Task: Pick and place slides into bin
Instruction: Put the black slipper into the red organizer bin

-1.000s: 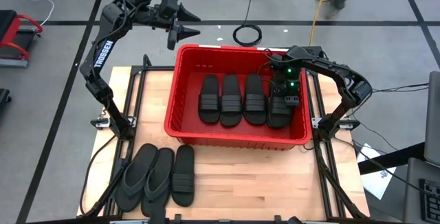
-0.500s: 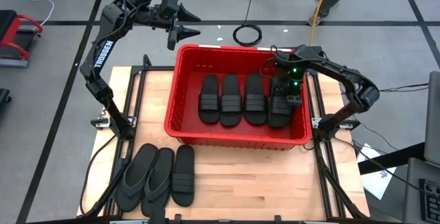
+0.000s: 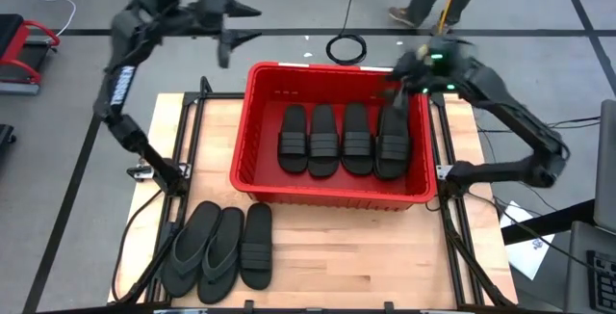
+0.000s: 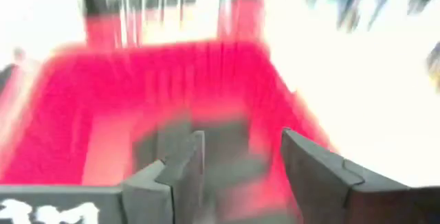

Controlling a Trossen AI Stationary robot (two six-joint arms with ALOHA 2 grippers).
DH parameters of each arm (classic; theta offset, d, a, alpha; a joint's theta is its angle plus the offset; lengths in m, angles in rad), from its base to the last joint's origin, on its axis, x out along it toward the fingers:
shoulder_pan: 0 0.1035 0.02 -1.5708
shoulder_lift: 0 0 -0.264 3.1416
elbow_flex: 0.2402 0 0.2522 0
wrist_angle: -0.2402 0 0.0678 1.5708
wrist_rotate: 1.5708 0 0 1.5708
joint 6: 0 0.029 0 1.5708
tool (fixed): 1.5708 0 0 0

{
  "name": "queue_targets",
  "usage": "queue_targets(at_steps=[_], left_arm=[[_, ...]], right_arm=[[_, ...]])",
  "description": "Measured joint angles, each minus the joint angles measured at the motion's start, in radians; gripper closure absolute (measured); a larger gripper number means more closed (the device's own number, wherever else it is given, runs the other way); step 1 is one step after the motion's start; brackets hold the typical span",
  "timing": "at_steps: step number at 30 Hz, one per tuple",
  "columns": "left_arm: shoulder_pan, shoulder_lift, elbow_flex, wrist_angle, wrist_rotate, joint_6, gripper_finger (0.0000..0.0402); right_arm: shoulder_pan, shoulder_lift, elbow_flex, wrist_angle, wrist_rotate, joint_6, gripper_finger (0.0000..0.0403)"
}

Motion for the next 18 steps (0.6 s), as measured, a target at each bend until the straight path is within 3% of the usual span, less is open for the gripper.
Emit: queue_targets(at_steps=[5,11,15,18], left_arm=[[0.000,-0.102,0.002,-0.051,0.096,-0.005,0.0277],[-0.017,-0.122,0.000,-0.186,0.162,-0.036,0.0386],[-0.033,-0.135,-0.052,-0.191,0.324,-0.070,0.0393],[-0.076,-0.166,-0.150,-0.162,0.346,-0.072,0.0399]], right_arm=[[0.091,-0.118,-0.067,0.438,0.015,0.149,0.0272],[0.200,-0.118,-0.124,0.521,0.048,0.249,0.0391],[0.296,-0.087,-0.202,0.687,0.049,0.319,0.0395],[0.357,-0.066,-0.281,0.878,0.047,0.313,0.0401]])
